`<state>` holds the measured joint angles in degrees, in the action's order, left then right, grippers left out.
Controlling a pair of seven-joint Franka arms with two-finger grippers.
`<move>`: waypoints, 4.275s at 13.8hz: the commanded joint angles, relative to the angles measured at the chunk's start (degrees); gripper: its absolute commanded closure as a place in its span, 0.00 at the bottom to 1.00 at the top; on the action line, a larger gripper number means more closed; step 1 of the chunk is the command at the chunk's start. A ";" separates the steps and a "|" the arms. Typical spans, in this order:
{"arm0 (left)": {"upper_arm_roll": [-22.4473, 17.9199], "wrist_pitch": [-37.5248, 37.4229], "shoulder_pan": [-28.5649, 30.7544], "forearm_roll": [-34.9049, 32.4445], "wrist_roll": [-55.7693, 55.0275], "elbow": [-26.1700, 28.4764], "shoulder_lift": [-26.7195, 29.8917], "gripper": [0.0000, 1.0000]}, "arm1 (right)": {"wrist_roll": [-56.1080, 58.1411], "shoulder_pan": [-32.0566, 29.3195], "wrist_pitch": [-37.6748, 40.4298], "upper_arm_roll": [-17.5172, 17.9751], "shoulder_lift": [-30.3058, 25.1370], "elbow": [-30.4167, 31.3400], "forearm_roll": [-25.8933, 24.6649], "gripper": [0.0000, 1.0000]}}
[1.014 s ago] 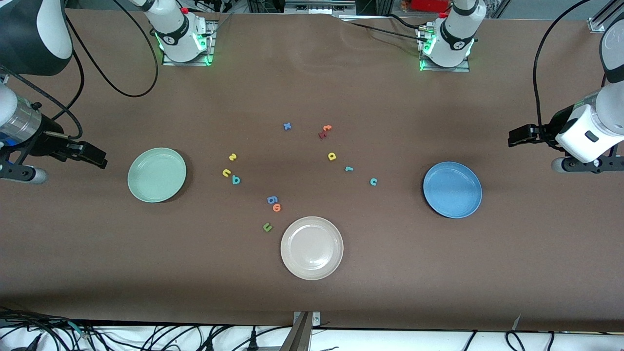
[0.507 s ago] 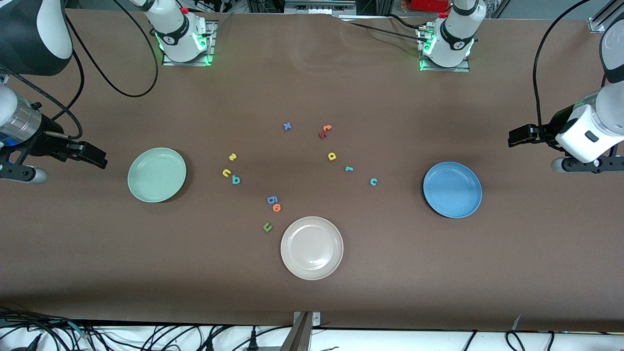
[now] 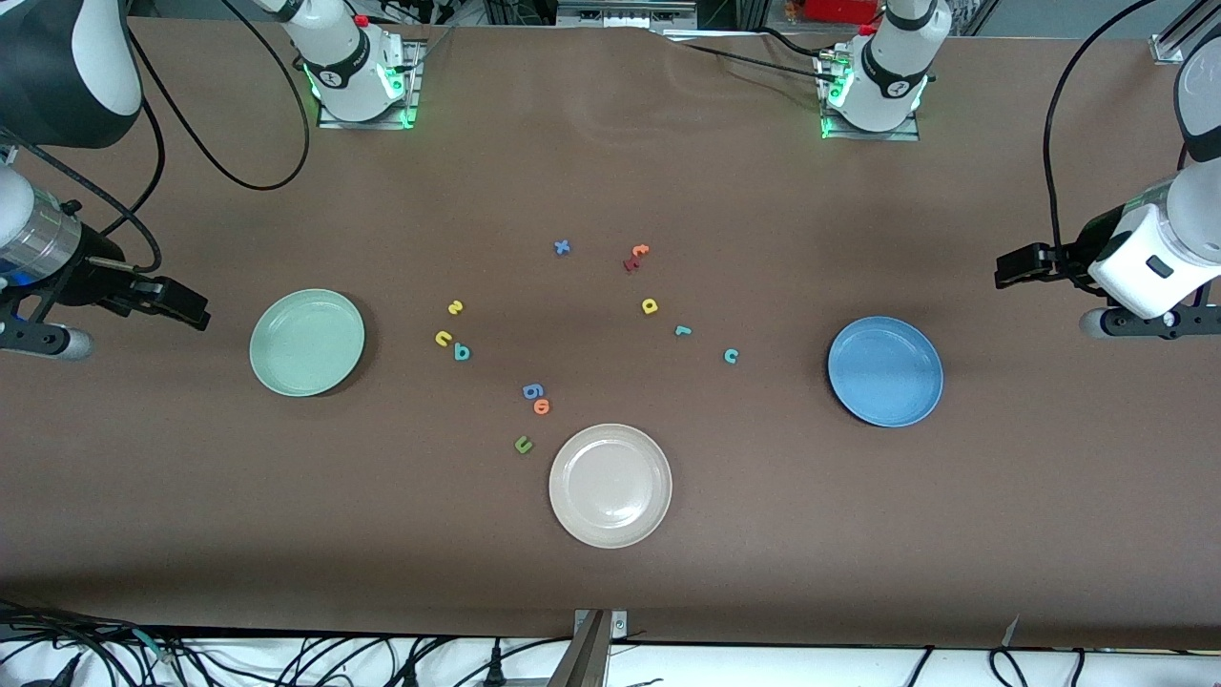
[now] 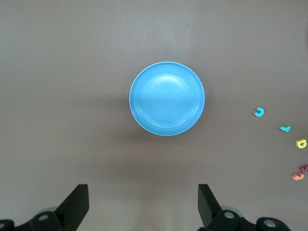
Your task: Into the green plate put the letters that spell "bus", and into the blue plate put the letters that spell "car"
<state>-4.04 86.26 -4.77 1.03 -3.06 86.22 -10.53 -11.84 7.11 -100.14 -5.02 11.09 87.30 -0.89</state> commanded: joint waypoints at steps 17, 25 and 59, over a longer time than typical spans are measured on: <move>-0.01 -0.39 -0.23 -1.47 1.04 -1.94 -0.98 0.00 | -0.99 0.27 -0.15 0.02 -0.19 0.07 -0.43 0.00; -0.01 -0.39 -0.23 -1.38 1.04 -1.94 -0.98 0.00 | -8.35 0.36 0.38 0.19 -0.20 -0.02 -0.51 0.00; 0.52 1.45 -1.98 -1.12 0.95 -3.08 -5.46 0.00 | -49.42 16.62 -44.00 6.25 9.38 39.53 9.51 0.06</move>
<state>-3.83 88.04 -5.40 1.03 -3.02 85.07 -13.35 -61.14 23.51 -142.19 0.38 20.19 125.84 7.73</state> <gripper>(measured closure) 0.000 0.022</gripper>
